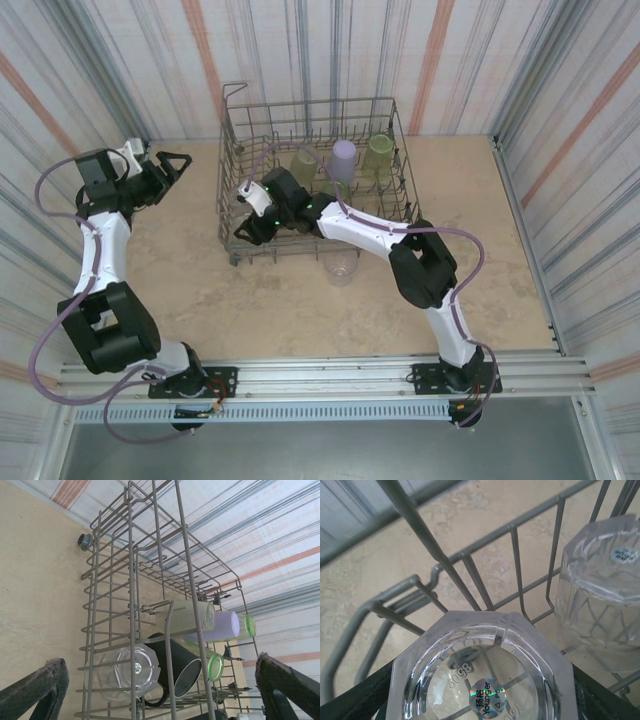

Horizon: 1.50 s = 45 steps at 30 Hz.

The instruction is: Load the cups into the dish rack

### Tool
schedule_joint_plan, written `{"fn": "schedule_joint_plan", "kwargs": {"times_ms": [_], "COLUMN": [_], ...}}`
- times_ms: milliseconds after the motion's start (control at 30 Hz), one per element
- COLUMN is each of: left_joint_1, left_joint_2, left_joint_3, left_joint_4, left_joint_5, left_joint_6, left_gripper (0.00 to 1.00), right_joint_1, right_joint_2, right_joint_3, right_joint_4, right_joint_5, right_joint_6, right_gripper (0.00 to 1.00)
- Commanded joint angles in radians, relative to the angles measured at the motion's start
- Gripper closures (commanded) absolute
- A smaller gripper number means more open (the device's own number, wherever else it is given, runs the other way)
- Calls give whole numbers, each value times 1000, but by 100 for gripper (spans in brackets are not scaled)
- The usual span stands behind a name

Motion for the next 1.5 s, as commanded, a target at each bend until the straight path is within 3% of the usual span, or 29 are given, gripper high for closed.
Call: {"fn": "schedule_joint_plan", "kwargs": {"times_ms": [0,100,433,567,1133,1467], "left_joint_1": [-3,-5,-5,-5,-7,-9], "left_joint_2": [-34,-32,-32,-33,-39,-39], "left_joint_3": [-16,-14,-16,-17,-18,-18], "left_joint_4": [13,15,19,21,21,21], "left_joint_5": [29,32,35,37,37,34], "left_joint_6": [-6,-9,-17,-18,-18,-18], "left_gripper": [1,1,1,1,1,1], "right_joint_1": [14,22,88,92,92,92], "right_joint_2": [34,54,108,122,143,75], "right_joint_3": [57,84,185,200,188,142], "right_joint_4": [-15,-37,-153,-170,-188,-146], "right_joint_5": [23,49,186,184,155,161], "right_joint_6": [-47,-66,-214,-212,-168,-149], "right_gripper": [59,57,35,30,19,12]}}
